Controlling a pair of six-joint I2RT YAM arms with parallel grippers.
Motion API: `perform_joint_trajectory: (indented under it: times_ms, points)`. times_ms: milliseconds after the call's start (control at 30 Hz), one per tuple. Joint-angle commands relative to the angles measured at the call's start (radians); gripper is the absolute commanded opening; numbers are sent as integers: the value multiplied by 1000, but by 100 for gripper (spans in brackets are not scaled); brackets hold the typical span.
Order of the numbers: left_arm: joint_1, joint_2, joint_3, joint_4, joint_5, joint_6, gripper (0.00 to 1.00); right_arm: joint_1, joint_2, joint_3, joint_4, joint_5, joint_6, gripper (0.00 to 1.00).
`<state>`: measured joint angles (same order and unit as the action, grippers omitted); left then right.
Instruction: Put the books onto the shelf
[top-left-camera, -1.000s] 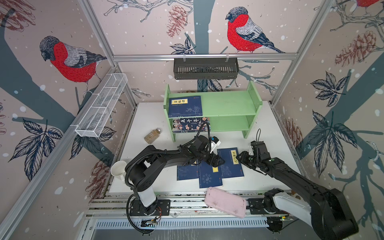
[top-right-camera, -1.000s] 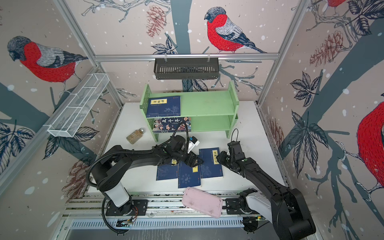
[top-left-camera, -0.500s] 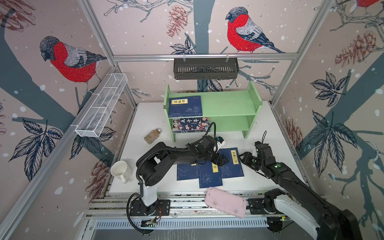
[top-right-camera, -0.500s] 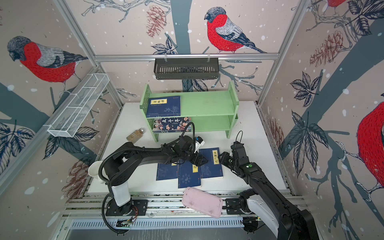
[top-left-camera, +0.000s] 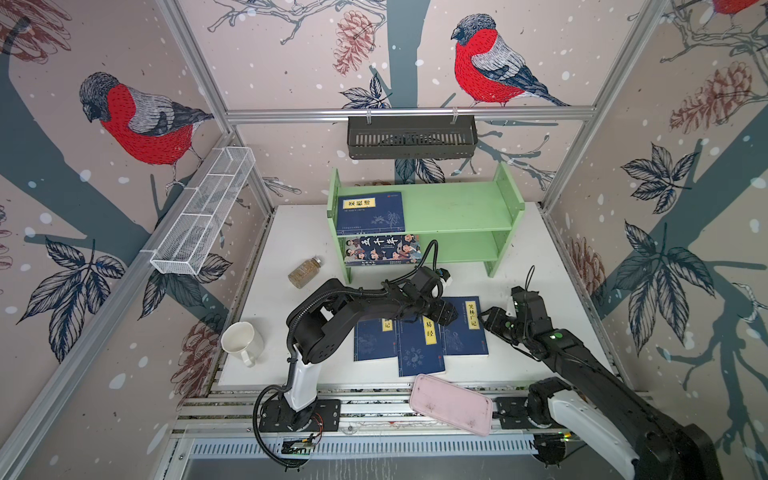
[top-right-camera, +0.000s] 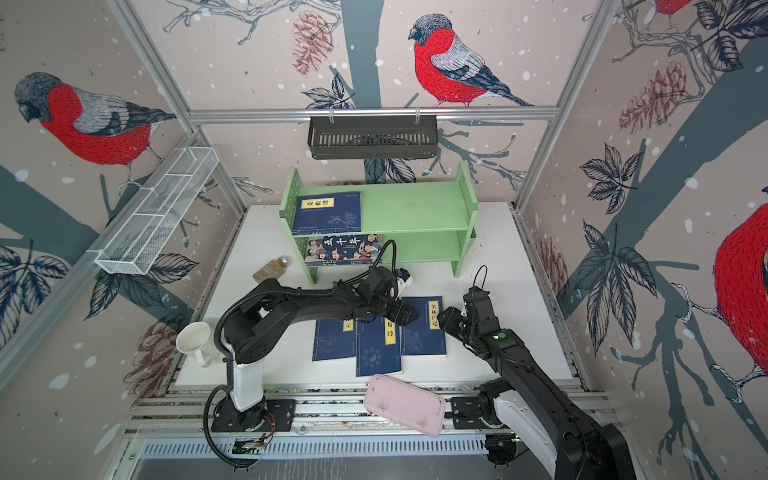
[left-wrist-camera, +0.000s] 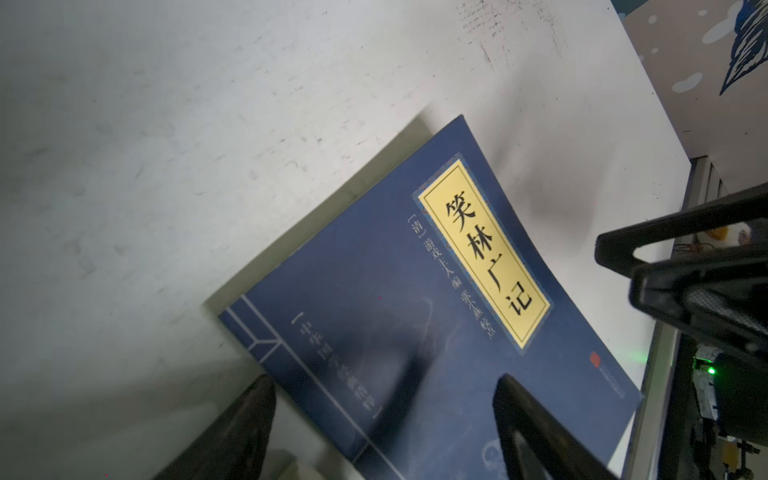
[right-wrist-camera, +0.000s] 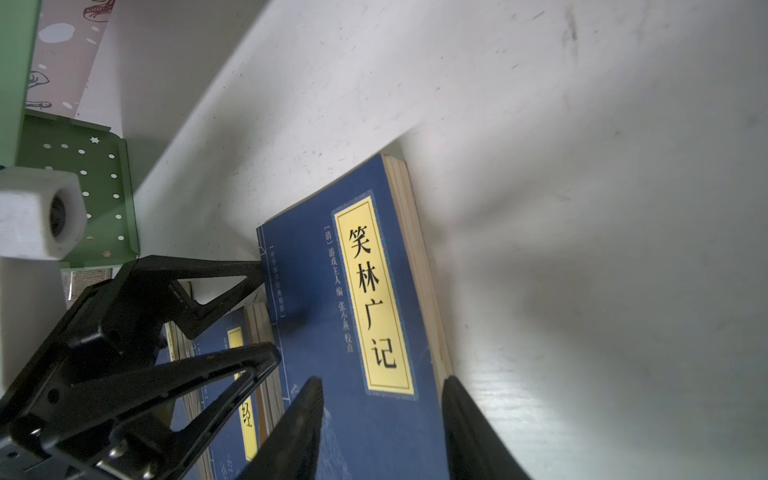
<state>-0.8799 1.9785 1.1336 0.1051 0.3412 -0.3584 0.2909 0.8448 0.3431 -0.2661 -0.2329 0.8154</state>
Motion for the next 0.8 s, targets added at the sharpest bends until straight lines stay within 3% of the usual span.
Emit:
perform_joint_trajectory:
  times_ms: [0,333,467,767]
  points:
    - [-4,27,10,-60,41,-14,82,-8,3,-10,13,15,6,51]
    - [-7,49,84,-116,115,3,82,-56,70,-36,21,25,15,56]
    - [-7,61,108,-189,155,-1,82,-79,144,-39,47,-48,-10,56]
    - [-13,107,126,-136,207,-4,80,-106,199,-84,176,-177,-12,47]
